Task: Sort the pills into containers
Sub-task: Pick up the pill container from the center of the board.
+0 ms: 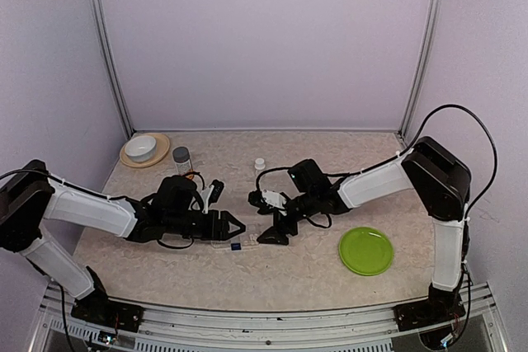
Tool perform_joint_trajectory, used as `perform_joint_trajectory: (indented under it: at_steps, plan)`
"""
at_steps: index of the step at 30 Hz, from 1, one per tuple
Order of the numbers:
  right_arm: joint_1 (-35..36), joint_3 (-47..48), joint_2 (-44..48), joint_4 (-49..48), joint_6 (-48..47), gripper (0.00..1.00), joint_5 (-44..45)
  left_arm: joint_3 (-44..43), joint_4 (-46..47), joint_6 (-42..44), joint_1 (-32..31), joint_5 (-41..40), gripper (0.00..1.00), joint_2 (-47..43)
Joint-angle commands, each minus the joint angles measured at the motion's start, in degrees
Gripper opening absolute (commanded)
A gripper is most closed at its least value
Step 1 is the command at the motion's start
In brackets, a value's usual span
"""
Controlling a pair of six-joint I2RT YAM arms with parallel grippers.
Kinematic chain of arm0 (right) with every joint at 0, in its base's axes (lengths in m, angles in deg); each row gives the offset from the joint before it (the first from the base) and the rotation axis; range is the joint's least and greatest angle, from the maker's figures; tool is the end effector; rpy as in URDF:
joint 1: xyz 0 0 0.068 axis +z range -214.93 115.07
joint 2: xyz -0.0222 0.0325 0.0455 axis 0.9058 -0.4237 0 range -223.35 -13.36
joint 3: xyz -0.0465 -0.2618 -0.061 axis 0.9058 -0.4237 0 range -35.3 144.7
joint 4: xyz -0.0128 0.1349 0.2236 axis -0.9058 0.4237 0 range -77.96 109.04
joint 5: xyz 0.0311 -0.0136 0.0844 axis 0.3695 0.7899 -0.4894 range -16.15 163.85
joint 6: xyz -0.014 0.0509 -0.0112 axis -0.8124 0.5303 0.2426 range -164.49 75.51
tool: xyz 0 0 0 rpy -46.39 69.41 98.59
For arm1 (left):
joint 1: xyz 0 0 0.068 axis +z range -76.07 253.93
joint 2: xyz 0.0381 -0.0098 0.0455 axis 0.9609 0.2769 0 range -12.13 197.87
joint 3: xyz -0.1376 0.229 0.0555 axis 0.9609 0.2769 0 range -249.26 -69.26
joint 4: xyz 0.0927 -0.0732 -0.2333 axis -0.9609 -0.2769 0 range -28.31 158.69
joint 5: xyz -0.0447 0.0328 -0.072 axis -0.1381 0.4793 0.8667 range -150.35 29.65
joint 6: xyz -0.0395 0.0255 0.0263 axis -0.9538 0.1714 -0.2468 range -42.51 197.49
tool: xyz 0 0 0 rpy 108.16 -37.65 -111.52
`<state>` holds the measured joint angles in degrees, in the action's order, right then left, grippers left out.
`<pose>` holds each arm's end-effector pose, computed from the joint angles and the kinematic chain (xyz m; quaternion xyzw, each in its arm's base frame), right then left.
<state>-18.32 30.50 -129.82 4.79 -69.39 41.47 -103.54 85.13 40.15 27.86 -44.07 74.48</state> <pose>0.2713 0.3147 0.1269 -0.6049 0.6514 0.3230 0.3248 0.1935 -0.2152 0.1565 0.1312 0.8742 -0.3937 0.2523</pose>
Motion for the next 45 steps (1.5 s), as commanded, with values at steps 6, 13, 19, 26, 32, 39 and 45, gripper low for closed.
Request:
perform_joint_trajectory:
  at_steps: [6,13,19,26,32,39,45]
  plan:
    - [2.12,1.62,-2.44,-1.55,-4.19,0.94,-3.08,0.43,5.2,-2.48,0.1,1.06,0.68,3.88]
    - [2.69,2.8,-4.76,-2.3,-3.05,0.92,-2.53,0.43,6.27,-3.22,0.25,1.34,0.67,6.93]
    - [2.94,3.47,-5.02,-1.44,-3.57,0.9,-2.59,0.44,6.77,-3.44,0.27,1.97,0.67,8.29]
    - [2.89,6.75,-8.16,0.36,-3.66,0.82,-3.24,0.53,6.77,-3.18,0.49,2.1,0.67,7.67]
    - [3.14,6.57,-8.38,0.45,-4.1,0.74,-3.46,1.09,6.88,-3.09,0.79,2.34,0.67,6.77]
    - [3.67,6.27,-8.33,1.25,-5.18,0.67,-2.91,1.57,6.77,-3.09,1.23,2.35,0.68,5.36]
    - [3.97,4.65,-6.96,0.11,-5.16,0.57,-2.63,2.26,6.48,-3.18,1.8,2.28,0.69,3.0]
